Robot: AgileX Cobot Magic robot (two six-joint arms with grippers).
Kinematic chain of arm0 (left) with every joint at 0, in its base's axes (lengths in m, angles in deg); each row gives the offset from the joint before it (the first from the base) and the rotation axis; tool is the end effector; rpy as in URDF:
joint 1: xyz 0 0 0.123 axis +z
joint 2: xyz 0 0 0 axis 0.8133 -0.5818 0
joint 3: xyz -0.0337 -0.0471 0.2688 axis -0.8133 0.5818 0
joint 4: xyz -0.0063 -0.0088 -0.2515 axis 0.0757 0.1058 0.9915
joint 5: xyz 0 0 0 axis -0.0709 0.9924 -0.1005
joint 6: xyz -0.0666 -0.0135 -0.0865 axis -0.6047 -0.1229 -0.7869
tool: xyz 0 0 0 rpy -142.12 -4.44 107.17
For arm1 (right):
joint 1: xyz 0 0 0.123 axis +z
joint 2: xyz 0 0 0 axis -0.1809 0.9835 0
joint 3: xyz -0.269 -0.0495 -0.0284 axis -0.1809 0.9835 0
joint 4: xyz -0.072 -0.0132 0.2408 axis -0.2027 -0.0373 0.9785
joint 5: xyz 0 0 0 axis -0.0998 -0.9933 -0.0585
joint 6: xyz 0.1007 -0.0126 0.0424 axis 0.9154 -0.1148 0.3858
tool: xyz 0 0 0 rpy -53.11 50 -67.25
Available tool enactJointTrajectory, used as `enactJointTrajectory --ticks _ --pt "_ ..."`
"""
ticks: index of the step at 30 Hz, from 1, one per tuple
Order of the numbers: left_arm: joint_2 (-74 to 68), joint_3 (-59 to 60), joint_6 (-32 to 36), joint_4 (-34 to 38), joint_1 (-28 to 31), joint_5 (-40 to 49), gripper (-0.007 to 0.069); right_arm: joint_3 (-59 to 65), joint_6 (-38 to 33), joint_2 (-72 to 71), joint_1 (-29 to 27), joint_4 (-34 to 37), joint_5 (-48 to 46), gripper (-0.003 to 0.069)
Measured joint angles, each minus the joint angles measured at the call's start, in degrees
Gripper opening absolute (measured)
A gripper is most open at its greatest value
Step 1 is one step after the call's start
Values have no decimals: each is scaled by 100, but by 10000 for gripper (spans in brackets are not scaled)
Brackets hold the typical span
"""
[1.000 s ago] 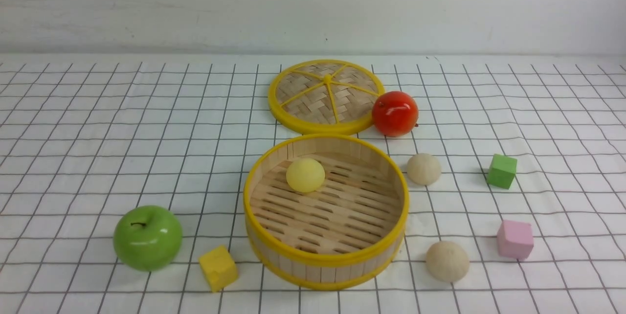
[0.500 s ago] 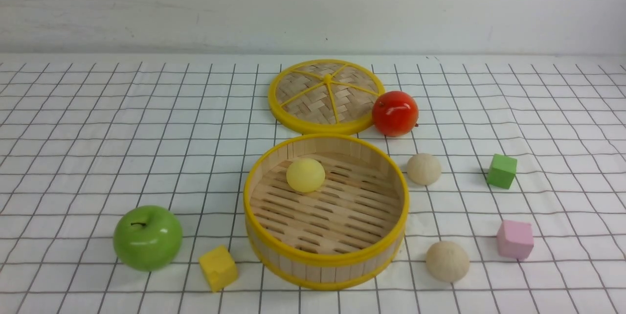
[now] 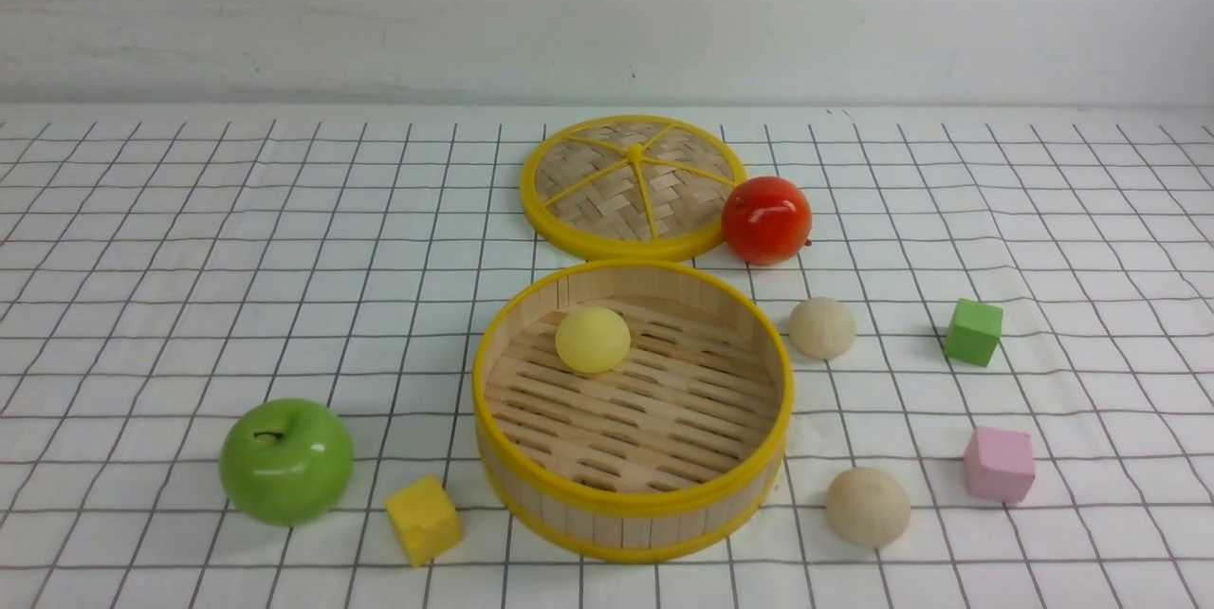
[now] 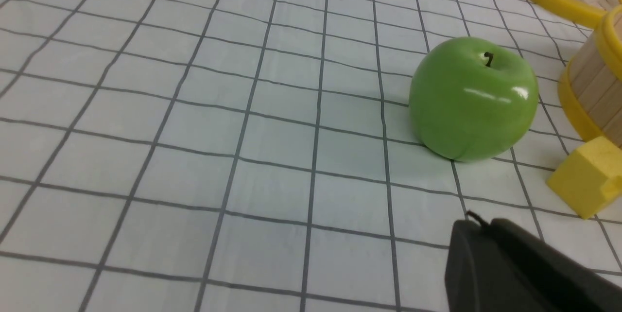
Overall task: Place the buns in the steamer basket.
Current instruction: Use the right arm to grab a steamed stuffed bun
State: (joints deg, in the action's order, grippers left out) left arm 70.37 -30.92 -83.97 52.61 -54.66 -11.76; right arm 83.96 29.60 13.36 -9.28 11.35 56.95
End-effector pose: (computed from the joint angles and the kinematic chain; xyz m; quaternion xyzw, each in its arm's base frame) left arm 0.0811 -0.0017 0.1644 -0.0819 0.8016 -0.0706 0.5880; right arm 0.0806 -0.0020 0.1682 -0.0870 0.7995 -0.0731 0.5899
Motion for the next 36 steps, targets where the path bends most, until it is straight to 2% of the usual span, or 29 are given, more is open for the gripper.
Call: enactJointTrajectory --ticks 2,7,13,15,17,19,22,23,24,25,26,28,29,31,34,36 --pt "0 0 0 0 0 0 18 13 0 0 0 -17 98 239" --pt "0 0 0 0 0 0 18 58 248 0 0 231 1190 239" --pt "0 0 0 0 0 0 18 58 1371 0 0 845 3181 239" --pt "0 0 0 0 0 0 19 50 1727 0 0 978 4212 239" --pt "0 0 0 0 0 0 20 -119 1983 21 0 1093 4563 239" --pt "0 0 0 0 0 0 23 -478 2216 111 0 1233 4557 239" --pt "0 0 0 0 0 0 29 -1849 2466 775 0 1427 3682 239" --pt "0 0 0 0 0 0 29 -1937 2466 828 0 1427 3534 239" --pt "0 0 0 0 0 0 29 -2642 2431 1317 0 1349 2964 239" --pt "0 0 0 0 0 0 29 -2726 2420 1453 0 1333 2793 239" --pt "0 0 0 0 0 0 29 -3423 2273 2028 0 1120 2098 239" --pt "0 0 0 0 0 0 29 -3921 2047 2824 0 803 1442 239" --pt "0 0 0 0 0 0 29 -3963 2020 2824 0 765 1442 239" --pt "0 0 0 0 0 0 29 -4239 1761 3976 0 419 1069 239" --pt "0 0 0 0 0 0 29 -4255 1745 4855 71 373 1033 239" --pt "0 0 0 0 0 4 29 -4270 1739 5764 379 452 962 239"
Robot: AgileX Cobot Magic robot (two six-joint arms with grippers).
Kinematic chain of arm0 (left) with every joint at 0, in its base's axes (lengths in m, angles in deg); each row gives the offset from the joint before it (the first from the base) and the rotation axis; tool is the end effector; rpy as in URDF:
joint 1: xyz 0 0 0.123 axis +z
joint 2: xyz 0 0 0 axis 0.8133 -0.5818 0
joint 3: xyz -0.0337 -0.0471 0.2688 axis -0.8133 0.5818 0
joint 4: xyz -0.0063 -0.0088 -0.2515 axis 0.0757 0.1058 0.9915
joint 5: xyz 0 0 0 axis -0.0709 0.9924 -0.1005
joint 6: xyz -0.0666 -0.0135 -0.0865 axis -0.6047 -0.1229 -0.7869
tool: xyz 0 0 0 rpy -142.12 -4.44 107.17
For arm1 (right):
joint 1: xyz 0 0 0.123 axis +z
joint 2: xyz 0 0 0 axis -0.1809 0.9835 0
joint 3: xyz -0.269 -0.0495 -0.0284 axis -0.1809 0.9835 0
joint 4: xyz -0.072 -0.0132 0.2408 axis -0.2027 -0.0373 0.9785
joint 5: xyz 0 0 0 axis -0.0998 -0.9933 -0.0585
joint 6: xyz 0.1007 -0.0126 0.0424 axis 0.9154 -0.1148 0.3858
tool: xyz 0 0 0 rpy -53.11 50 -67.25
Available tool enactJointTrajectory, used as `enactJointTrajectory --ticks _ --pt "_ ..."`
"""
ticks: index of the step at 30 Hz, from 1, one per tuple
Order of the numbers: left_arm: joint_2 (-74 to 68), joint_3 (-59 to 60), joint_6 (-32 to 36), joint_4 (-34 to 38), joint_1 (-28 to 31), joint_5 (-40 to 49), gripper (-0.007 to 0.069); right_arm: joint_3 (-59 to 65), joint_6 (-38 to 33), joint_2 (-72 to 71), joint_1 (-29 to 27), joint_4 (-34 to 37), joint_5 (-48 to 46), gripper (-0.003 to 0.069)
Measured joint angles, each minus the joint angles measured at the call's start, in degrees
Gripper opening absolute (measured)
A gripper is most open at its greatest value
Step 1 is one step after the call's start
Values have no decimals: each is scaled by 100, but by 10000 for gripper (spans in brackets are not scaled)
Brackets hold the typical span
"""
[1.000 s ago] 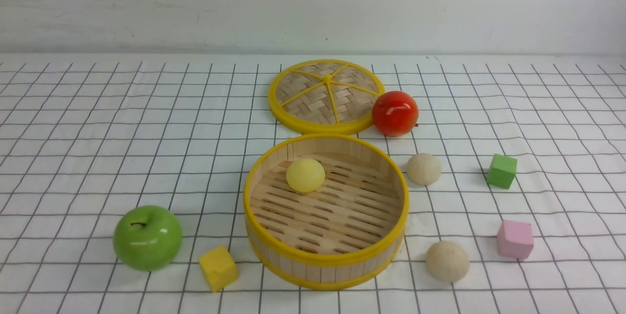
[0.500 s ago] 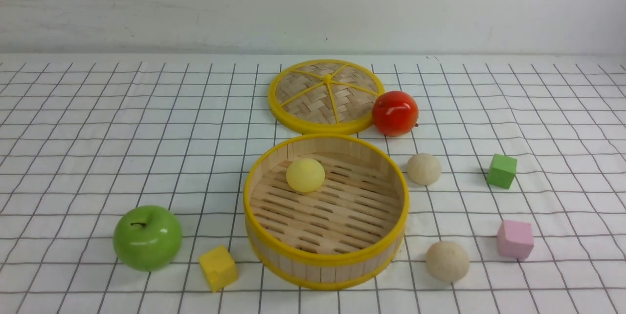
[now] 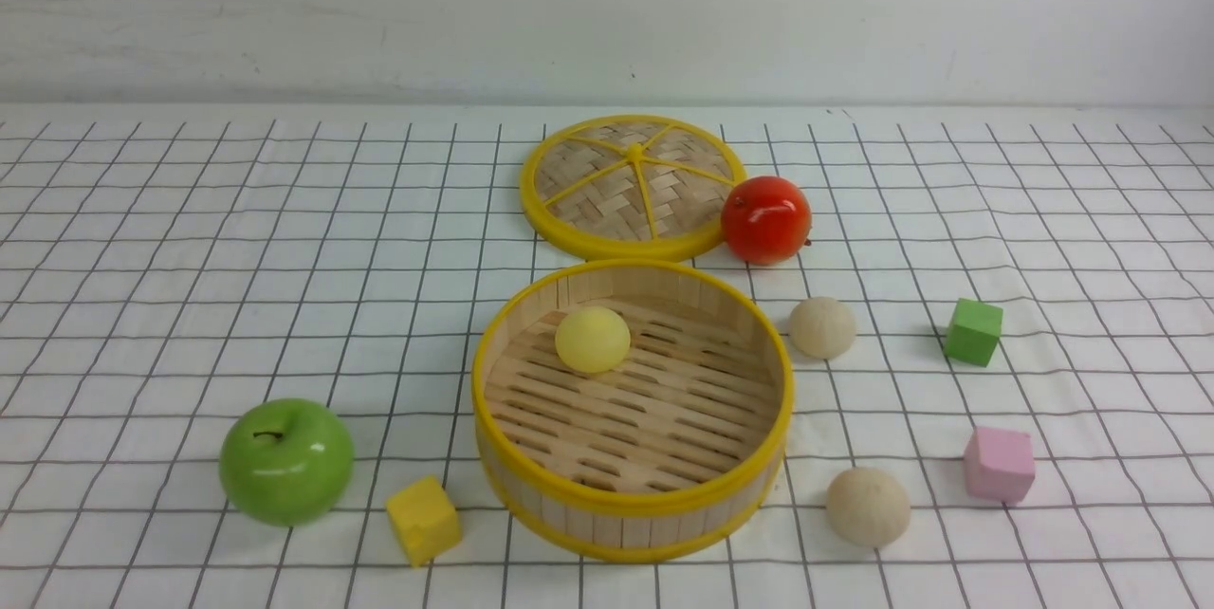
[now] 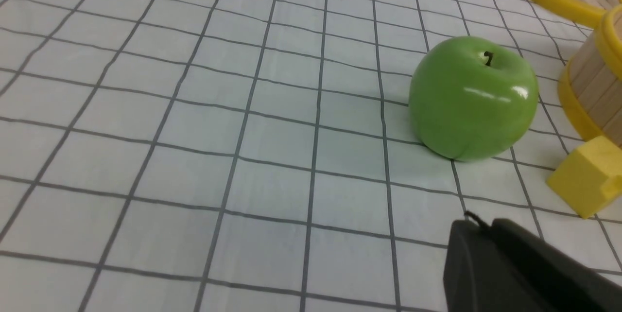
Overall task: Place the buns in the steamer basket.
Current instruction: Use the right arm to grab a steamed stuffed bun
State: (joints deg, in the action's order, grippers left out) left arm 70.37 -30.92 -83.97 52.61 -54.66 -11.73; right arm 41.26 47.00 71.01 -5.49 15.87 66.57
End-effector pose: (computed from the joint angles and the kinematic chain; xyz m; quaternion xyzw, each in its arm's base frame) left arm 0.0810 -0.0017 0.1644 -0.0819 0.8018 -0.0705 0.5877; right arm 0.2355 0.0201 0.3068 0.0293 0.8309 0.0659 0.5518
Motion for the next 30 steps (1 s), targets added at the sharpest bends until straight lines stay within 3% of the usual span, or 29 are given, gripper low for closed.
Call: enactJointTrajectory --ticks 6,8,12,30 --pt "0 0 0 0 0 0 29 -575 -7 1735 1044 120 -984 239" --pt "0 0 0 0 0 0 29 -1182 -7 2701 1505 175 -1755 239" --pt "0 0 0 0 0 0 29 -1749 60 3715 1943 249 -2423 239" --pt "0 0 0 0 0 0 29 -1908 426 4406 2132 -64 -2467 227"
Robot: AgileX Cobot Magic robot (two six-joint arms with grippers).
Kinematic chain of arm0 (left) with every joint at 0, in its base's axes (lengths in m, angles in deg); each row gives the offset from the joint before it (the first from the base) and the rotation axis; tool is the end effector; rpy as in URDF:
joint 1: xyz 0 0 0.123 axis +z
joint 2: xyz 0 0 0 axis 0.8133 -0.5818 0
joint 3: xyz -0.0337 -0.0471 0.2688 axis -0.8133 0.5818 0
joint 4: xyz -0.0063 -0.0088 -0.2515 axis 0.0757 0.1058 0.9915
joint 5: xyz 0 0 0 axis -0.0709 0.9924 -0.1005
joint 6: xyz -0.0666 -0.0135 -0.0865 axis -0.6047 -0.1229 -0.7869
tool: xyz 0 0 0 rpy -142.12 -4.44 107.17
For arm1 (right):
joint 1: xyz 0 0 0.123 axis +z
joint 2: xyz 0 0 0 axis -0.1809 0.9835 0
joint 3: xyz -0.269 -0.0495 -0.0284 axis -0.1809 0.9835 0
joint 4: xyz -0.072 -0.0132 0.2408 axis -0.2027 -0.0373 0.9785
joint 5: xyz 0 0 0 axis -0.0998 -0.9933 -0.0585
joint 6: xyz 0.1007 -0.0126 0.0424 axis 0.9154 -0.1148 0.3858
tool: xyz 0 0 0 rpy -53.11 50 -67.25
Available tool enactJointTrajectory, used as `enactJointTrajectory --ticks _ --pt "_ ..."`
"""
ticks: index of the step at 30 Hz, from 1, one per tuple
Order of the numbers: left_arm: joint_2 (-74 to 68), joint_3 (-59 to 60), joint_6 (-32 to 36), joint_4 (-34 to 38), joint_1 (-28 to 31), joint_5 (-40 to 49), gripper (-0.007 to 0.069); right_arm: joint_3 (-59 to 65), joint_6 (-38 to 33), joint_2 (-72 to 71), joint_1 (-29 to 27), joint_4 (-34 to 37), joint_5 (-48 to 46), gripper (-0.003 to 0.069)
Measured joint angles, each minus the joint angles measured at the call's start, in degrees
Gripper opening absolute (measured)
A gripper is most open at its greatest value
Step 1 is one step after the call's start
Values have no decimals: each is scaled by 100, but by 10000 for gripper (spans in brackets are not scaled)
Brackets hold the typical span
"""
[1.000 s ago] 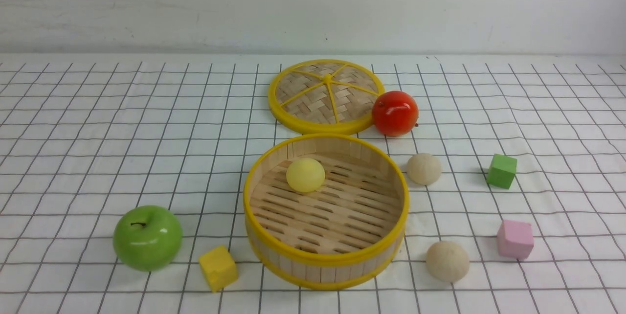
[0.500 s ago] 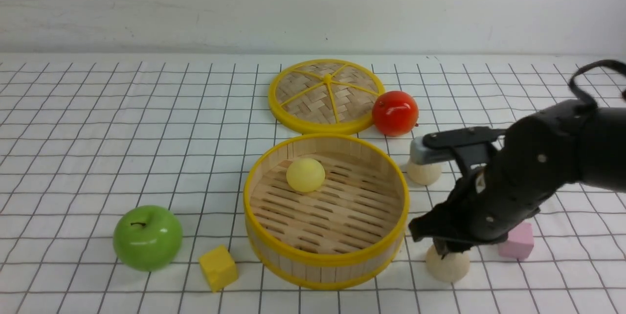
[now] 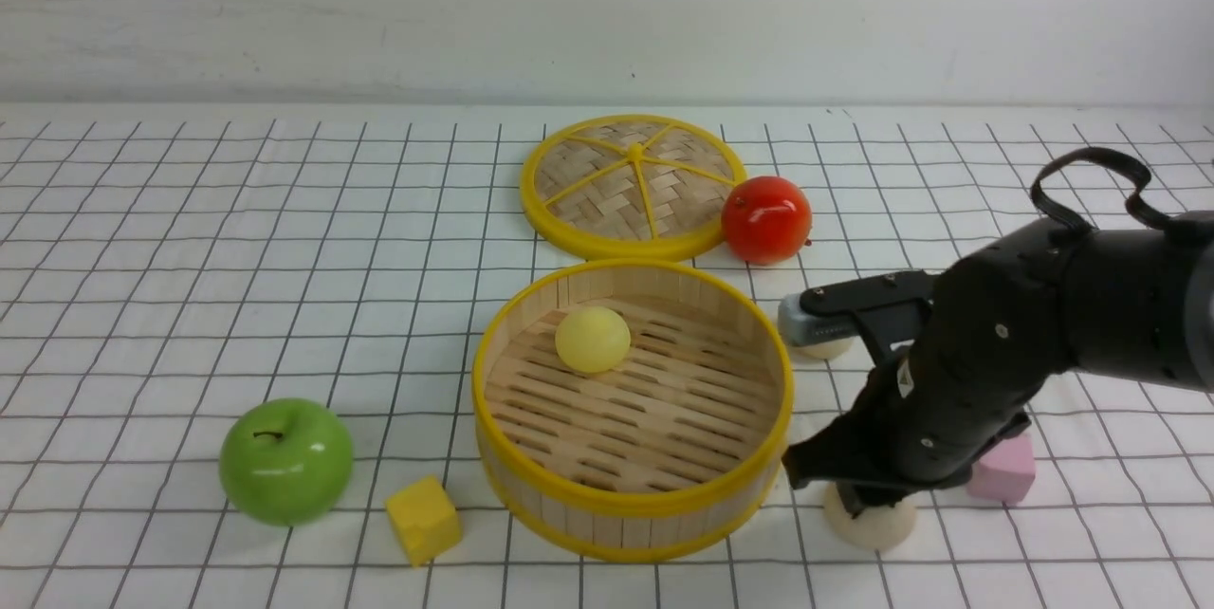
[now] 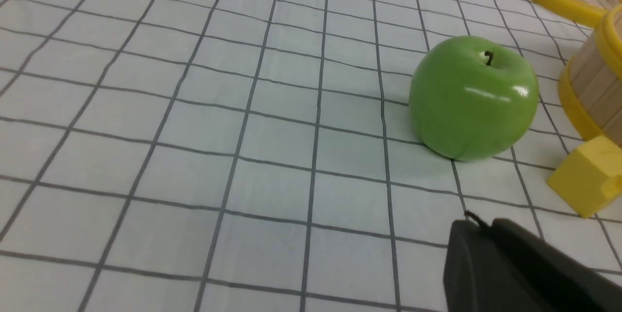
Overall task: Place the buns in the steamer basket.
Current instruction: Use the right arm to grab a steamed stuffed bun, then use the right arm to put the steamed stuffed bun into the steamer
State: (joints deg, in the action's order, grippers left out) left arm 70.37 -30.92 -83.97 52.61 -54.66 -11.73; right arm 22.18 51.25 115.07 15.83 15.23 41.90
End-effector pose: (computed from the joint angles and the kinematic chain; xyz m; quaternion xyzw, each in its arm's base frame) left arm 0.0810 -0.0017 0.1644 -0.0819 0.8018 -0.0705 0.5877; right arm 0.3065 0.1496 0.1510 -0.1152 0.9811 0.0456 0.1486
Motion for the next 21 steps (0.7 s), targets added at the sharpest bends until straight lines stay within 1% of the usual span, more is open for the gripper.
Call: enactJointTrajectory --ticks 3,4,5,6,8,11,12,15,18,20,21 --pt "0 0 0 0 0 0 30 -25 -24 24 0 0 -6 148" --pt "0 0 0 0 0 0 31 -25 -33 24 0 0 -6 139" --pt "0 0 0 0 0 0 35 -38 -45 6 0 -14 -45 68" --pt "0 0 0 0 0 0 36 -38 -45 -28 0 -14 -77 30" --pt "0 0 0 0 0 0 36 -56 -45 -164 0 -14 -221 3" --pt "0 0 0 0 0 0 36 -145 -45 -441 0 -1 -503 2" --pt "0 0 0 0 0 0 38 -308 -74 -710 0 81 -721 2" --pt "0 0 0 0 0 0 38 -583 -228 -1185 0 336 -783 2" --pt "0 0 0 0 0 0 38 -896 -772 -1523 0 910 -590 2" --pt "0 0 0 0 0 0 41 -993 -1241 -1565 0 1469 -363 2" --pt "0 0 0 0 0 0 45 -1013 -1591 -1544 0 1779 -204 2"
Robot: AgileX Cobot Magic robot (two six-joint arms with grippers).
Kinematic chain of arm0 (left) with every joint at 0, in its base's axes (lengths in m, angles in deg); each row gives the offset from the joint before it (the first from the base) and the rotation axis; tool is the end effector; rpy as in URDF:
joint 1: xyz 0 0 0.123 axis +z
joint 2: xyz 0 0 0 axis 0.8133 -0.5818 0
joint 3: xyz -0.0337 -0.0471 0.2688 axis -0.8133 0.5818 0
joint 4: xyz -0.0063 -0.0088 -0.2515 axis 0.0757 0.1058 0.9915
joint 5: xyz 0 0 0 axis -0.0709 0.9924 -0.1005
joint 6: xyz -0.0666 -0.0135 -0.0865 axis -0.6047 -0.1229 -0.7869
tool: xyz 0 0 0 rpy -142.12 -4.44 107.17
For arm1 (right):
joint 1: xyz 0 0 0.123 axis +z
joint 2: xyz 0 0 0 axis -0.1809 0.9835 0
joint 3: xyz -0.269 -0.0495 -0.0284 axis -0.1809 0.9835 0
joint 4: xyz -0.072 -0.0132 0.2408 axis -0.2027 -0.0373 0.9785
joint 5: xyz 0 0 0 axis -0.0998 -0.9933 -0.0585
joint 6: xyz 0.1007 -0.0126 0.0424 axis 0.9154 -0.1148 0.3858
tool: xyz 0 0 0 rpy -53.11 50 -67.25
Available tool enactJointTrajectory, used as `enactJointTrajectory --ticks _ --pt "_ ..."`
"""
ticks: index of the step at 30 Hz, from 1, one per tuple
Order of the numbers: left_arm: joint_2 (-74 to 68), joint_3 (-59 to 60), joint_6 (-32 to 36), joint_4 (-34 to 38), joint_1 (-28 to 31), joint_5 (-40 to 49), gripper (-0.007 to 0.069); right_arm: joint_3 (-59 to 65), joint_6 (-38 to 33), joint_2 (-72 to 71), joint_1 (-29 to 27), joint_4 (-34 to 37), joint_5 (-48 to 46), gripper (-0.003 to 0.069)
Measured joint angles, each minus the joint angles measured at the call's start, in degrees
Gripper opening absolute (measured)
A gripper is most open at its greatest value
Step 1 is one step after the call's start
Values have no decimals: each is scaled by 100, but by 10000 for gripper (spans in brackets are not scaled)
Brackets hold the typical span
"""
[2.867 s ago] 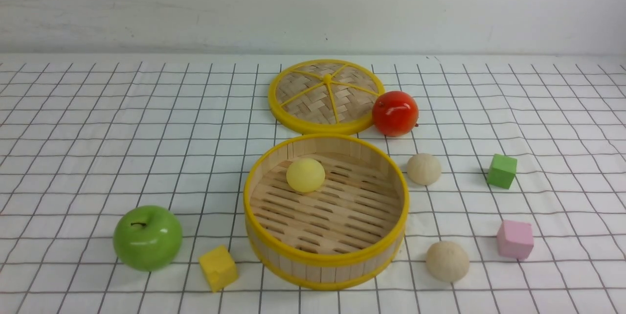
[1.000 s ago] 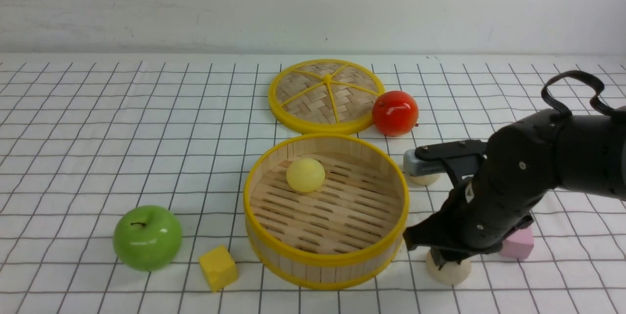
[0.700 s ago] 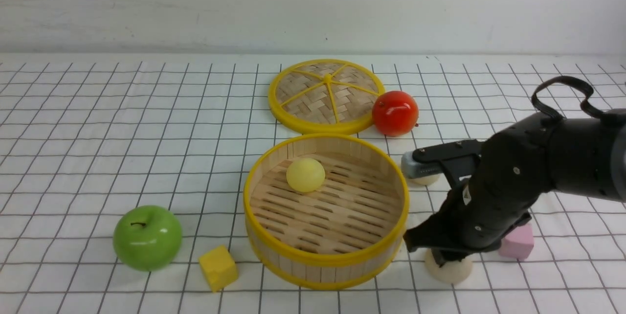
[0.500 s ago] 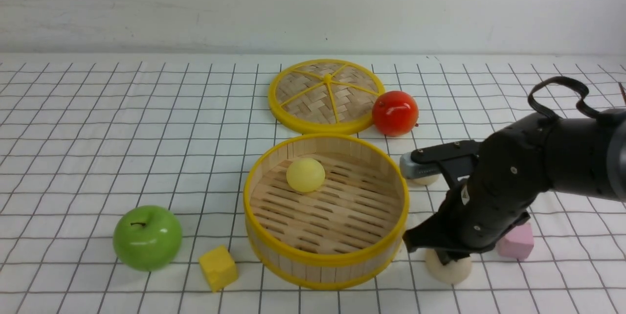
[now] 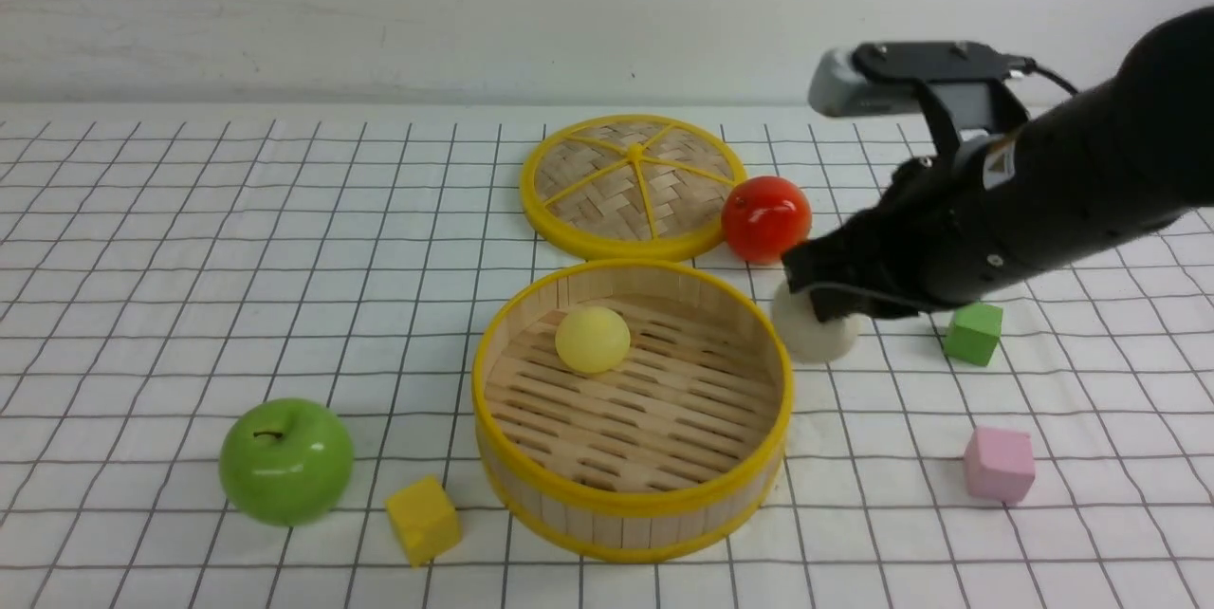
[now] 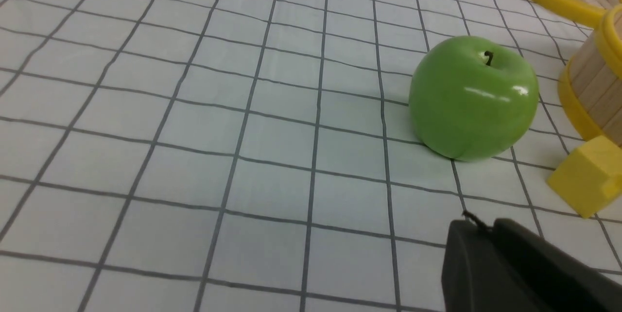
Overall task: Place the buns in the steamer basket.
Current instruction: Use the right arm to put the steamed stuffed bun into the steamer
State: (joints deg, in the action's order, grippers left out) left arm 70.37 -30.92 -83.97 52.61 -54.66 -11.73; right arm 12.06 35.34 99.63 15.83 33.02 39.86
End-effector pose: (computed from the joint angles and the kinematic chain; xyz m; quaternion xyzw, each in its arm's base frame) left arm 0.0810 -0.0017 0.1644 -0.0819 0.8018 -0.0705 0.5877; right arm 0.2978 0.1688 0.2967 -0.1565 0.9154 0.1940 0.3162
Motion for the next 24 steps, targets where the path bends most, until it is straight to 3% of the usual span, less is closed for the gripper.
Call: enactJointTrajectory --ticks 4,8,12,15,19,24 --pt "0 0 0 0 0 0 50 -5 -995 232 0 1051 282 2" --pt "0 0 0 0 0 0 57 -5 -2380 1064 0 2595 558 3" --pt "0 0 0 0 0 0 58 -5 -3378 1736 0 3379 822 20" --pt "0 0 0 0 0 0 63 -5 -3708 2120 0 3573 845 50" --pt "0 0 0 0 0 0 69 -5 -3765 2380 0 3647 845 125" --pt "0 0 0 0 0 0 74 -150 -3759 2283 -43 3675 420 351"
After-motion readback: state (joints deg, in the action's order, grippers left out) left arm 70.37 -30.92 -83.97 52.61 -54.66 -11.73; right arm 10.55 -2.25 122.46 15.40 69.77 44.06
